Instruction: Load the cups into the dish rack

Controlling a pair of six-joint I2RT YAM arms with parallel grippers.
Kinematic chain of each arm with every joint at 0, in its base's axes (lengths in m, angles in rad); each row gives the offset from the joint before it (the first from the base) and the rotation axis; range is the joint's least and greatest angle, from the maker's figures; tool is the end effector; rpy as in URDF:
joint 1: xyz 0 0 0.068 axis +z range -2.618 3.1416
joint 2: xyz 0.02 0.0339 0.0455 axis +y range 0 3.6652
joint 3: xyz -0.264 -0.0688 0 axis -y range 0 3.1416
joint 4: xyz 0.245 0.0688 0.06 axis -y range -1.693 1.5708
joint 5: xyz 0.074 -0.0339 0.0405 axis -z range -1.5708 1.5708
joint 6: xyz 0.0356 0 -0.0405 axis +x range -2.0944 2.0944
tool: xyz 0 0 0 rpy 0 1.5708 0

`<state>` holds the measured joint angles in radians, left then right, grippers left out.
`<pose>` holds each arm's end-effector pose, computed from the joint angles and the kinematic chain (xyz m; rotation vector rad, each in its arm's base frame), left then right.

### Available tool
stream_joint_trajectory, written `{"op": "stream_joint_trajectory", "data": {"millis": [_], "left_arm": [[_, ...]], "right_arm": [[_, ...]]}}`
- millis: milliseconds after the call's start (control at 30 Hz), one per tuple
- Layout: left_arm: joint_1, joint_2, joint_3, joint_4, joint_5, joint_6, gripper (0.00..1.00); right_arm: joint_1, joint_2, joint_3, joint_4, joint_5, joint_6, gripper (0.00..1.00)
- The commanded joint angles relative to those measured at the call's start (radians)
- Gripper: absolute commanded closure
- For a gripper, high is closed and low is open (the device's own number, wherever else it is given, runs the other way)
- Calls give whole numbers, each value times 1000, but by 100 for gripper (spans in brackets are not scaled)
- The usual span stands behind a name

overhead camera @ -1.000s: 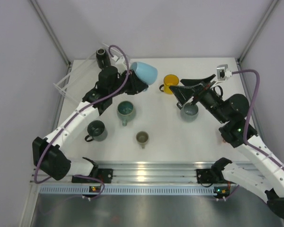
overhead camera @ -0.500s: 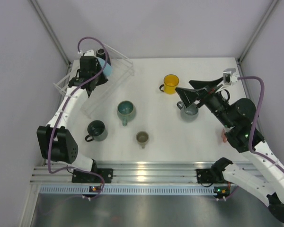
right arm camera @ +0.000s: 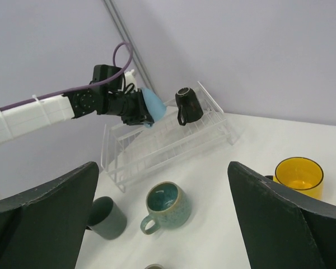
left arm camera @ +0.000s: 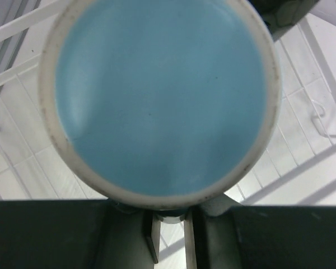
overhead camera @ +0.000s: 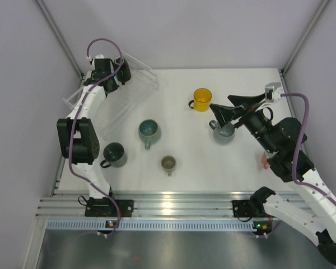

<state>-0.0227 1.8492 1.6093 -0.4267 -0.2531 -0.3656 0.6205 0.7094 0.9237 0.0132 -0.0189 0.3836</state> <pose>0.4301 -0.0008 0.3003 -0.5114 2.1535 0.0688 0.1242 0.0896 0.4209 -0.1813 1.3834 0.8561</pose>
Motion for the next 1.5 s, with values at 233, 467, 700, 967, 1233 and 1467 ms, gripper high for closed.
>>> {"op": "stream_joint_trajectory", "data": {"millis": [233, 467, 700, 967, 1233, 1467], "left_arm": [[15, 159, 190, 97, -52, 24, 100], [42, 211, 210, 98, -74, 17, 100], [58, 269, 245, 143, -44, 54, 100], [63, 331, 296, 152, -6, 60, 100], [63, 364, 324, 157, 41, 50, 81], [64, 366, 314, 154, 31, 63, 60]], "right_arm": [[-8, -4, -20, 19, 59, -52, 1], [-8, 2, -19, 16, 63, -61, 1], [-10, 10, -16, 11, 65, -71, 0], [-11, 22, -13, 11, 65, -77, 1], [-11, 27, -14, 8, 62, -78, 0], [-11, 15, -17, -1, 66, -78, 1]]}}
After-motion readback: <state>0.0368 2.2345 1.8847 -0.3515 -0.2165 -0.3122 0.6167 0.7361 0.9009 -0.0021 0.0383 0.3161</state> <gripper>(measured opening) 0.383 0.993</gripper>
